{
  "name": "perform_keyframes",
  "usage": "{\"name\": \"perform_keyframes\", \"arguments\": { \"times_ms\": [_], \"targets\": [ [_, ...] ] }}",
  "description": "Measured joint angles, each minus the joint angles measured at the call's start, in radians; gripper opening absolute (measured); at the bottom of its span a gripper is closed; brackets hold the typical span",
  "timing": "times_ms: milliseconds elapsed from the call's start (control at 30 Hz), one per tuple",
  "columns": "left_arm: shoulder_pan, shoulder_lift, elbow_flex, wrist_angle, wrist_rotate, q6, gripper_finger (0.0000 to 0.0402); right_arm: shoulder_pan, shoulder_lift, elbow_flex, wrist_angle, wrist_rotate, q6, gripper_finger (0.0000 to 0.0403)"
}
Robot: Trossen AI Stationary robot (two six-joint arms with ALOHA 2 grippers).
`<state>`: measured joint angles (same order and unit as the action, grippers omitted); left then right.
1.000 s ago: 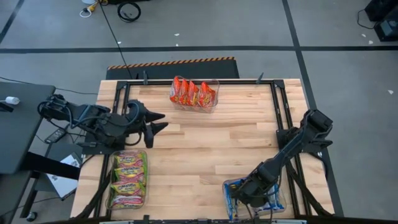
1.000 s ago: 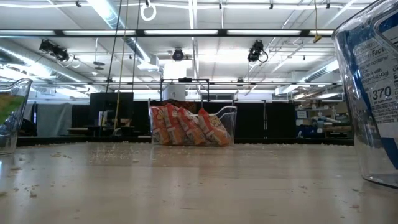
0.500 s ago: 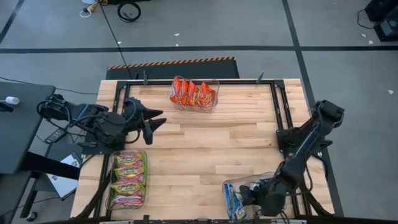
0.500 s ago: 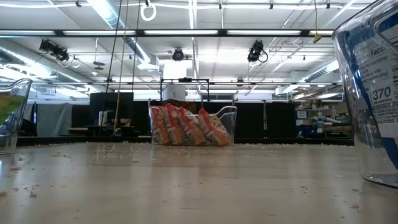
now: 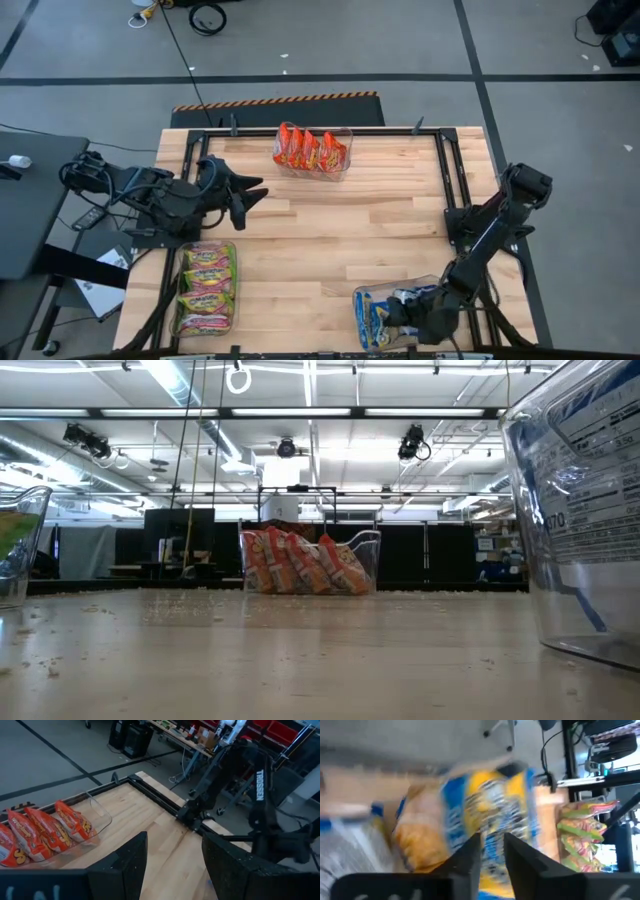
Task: Sort Maruchan noodles
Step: Put the blue noodle pack into the bottom right transparent bin, then return to Home Position
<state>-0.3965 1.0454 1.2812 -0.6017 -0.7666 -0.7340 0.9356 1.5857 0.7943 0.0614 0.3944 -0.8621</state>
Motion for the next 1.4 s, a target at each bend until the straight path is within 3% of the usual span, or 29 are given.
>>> {"name": "perform_keyframes", "arguments": {
  "times_ms": [133,300,467,567,633,767,833,933,1033,1233,1400],
  "targets": [
    [0.000,0.000,0.000,-0.031,0.002,-0.023,0.0192,0.005,-0.072,0.078,-0.153,-0.060,0.138,0.0122],
    [-0.015,0.000,-0.001,-0.071,0.020,-0.048,0.0190,-0.009,-0.201,0.120,-0.324,-0.101,0.476,0.0162],
    [-0.045,-0.023,-0.107,-0.016,0.032,-0.067,0.0154,-0.048,-0.354,0.064,-0.322,0.090,0.841,0.0157],
    [-0.052,-0.063,-0.232,0.077,0.033,-0.062,0.0113,-0.073,-0.445,-0.005,-0.302,0.211,1.013,0.0131],
    [-0.051,-0.096,-0.325,0.160,0.044,-0.021,0.0077,-0.095,-0.508,-0.069,-0.233,0.236,1.069,0.0102],
    [-0.014,-0.178,-0.498,0.395,0.090,0.106,0.0011,-0.212,-0.625,-0.205,-0.078,0.112,1.125,0.0033],
    [0.029,-0.231,-0.567,0.480,0.143,0.175,0.0010,-0.310,-0.682,-0.259,-0.037,0.021,1.146,0.0010],
    [0.114,-0.329,-0.643,0.532,0.252,0.253,0.0009,-0.455,-0.784,-0.312,-0.029,-0.051,1.131,0.0014],
    [0.190,-0.459,-0.679,0.457,0.319,0.278,0.0007,-0.548,-0.918,-0.345,-0.024,-0.013,1.069,0.0010],
    [0.242,-0.684,-0.682,0.127,0.281,0.312,0.0018,-0.596,-1.137,-0.365,-0.111,0.129,0.989,0.0022],
    [0.242,-0.747,-0.683,0.117,0.254,0.233,0.0023,-0.600,-1.218,-0.366,-0.167,0.138,0.931,0.0046]
  ]
}}
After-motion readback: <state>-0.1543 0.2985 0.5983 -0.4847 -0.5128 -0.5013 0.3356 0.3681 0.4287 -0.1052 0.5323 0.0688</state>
